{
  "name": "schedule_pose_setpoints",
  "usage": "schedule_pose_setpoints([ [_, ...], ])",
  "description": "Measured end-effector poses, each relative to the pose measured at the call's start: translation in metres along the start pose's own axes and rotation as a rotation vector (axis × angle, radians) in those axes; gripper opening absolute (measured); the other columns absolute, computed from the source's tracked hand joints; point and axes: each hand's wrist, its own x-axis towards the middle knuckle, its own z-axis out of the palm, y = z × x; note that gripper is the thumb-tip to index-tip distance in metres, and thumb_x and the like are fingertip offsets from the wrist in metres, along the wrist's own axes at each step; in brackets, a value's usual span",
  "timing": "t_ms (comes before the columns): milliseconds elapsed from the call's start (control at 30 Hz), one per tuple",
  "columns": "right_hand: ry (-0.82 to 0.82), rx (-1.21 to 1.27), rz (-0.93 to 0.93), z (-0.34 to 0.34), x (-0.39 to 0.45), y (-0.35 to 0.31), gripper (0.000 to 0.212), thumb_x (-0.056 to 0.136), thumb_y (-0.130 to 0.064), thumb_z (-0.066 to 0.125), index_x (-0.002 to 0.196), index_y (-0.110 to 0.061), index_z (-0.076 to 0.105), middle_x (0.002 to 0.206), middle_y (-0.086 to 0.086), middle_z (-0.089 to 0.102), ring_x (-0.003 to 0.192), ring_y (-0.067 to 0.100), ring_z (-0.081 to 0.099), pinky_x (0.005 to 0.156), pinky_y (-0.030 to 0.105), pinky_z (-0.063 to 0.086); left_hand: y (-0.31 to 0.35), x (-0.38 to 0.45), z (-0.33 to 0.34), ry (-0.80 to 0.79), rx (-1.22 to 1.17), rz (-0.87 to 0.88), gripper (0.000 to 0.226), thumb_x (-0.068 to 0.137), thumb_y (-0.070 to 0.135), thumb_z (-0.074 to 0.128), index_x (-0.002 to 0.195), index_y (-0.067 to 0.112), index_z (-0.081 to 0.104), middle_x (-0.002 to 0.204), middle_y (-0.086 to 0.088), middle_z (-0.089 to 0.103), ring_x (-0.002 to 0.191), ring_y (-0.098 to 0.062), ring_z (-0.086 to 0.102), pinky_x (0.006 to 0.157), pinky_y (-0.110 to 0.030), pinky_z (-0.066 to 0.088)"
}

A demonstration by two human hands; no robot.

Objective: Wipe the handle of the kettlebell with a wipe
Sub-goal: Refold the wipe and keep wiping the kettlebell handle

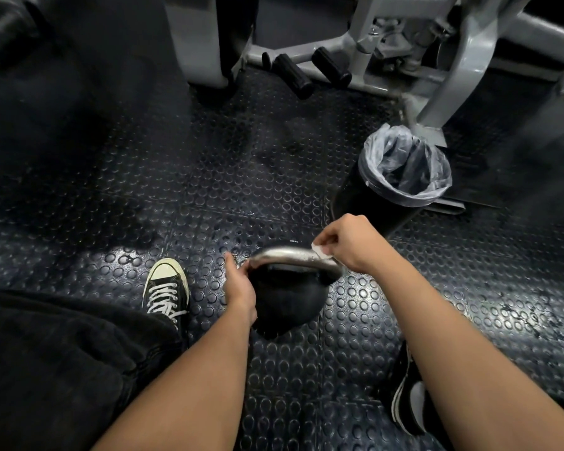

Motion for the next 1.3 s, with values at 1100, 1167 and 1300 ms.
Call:
schedule_pose_setpoints([
  [1100,0.253,0.034,-0.075,0.032,-0.027,0.017,0.016,0.095,-0.01,0.061,0.101,-0.012,0.076,0.106,0.002,0.067,0.103,0.019,0.061,0.093,0.032,0.048,-0.002,0.005,0.0,-0.005,-0.011,-0.004,0.084,0.088,0.085,0.031,0.122,0.021,0.072,0.117,-0.015,0.074,0.11,-0.034,0.068,0.099,-0.055,0.052],
  [1167,0.275,0.022,-0.123,0.034,-0.026,0.011,0.017,0.096,-0.011,0.06,0.103,-0.012,0.076,0.106,0.002,0.067,0.103,0.02,0.059,0.093,0.033,0.048,-0.002,0.005,0.0,-0.007,-0.012,0.0,0.083,0.09,0.083,0.031,0.123,0.02,0.072,0.117,-0.015,0.073,0.11,-0.034,0.068,0.1,-0.054,0.052],
  [1300,0.271,-0.038,-0.278,0.039,-0.037,0.005,0.017,0.094,-0.007,0.061,0.102,-0.008,0.077,0.102,0.005,0.069,0.101,0.026,0.058,0.092,0.032,0.047,-0.002,0.004,0.0,0.005,-0.012,-0.009,0.087,0.082,0.088,0.032,0.124,0.022,0.072,0.119,-0.014,0.072,0.113,-0.035,0.066,0.105,-0.058,0.048],
])
